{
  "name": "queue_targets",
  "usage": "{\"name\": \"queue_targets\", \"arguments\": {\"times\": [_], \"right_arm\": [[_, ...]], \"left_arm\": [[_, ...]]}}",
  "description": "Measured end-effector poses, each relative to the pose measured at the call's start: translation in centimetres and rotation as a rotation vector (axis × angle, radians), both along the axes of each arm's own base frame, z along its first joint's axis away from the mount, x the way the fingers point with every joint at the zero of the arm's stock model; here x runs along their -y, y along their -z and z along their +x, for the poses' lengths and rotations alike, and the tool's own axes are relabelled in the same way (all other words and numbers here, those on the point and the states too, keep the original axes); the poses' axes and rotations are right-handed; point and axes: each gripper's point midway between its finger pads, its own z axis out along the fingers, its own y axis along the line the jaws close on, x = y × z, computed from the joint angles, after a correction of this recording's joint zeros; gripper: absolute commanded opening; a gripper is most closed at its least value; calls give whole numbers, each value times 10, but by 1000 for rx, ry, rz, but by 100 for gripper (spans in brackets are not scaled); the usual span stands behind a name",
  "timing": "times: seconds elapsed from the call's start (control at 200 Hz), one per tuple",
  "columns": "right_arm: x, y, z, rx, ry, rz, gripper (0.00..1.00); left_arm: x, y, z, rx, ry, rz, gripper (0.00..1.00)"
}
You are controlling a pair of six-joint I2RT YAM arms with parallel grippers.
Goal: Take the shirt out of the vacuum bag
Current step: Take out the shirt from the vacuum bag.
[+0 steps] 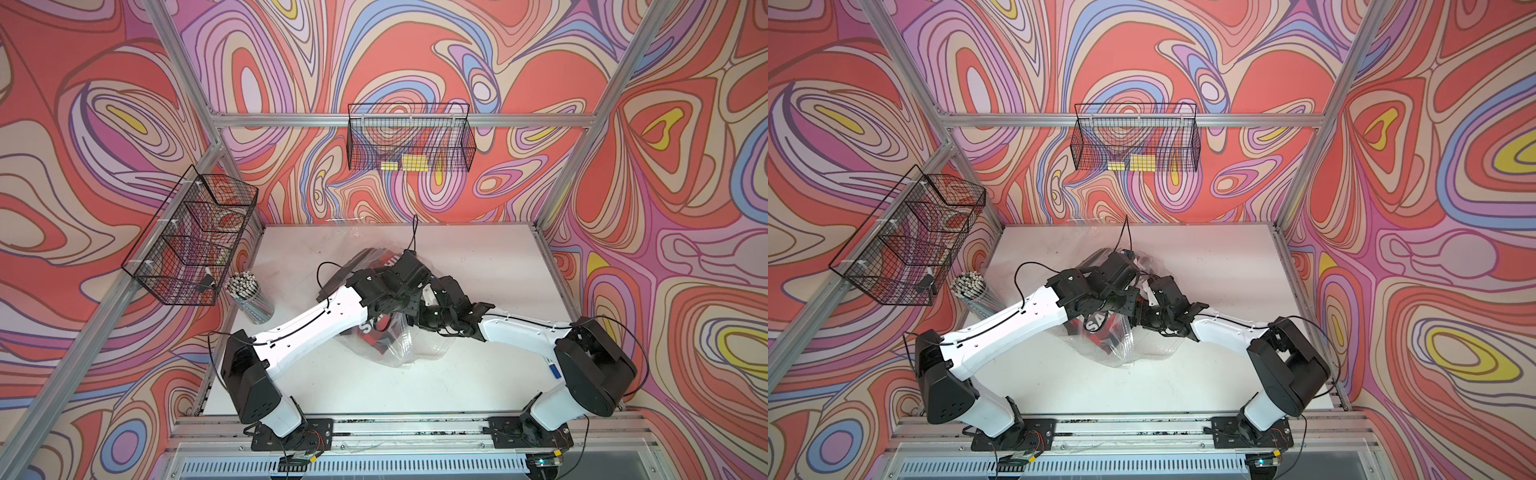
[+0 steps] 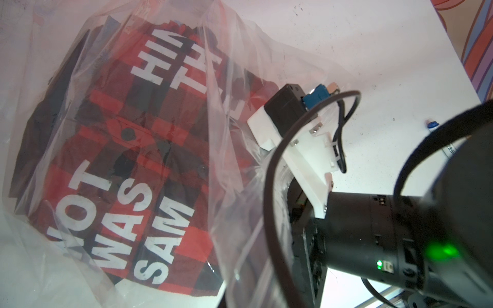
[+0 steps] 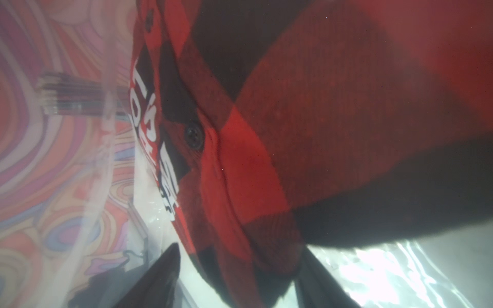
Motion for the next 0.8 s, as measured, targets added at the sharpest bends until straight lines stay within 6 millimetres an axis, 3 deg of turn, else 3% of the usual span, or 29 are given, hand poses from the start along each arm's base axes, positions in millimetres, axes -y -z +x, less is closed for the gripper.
{"name": "queue_targets", "arguments": {"times": [0.23,0.541,0.671,0.801], "right_arm": [[0,-26,-1,43,5,42,69],[0,-19,2,20,19,33,67],[1,-28,7,47,41,36,67],[6,-50,9,93,71,56,66]], "left_arm": [[0,0,0,0,1,1,0],[-1,0,0,0,5,7,0],[-1,0,0,2,6,9,0],[-2,0,0,5,5,12,0]]}}
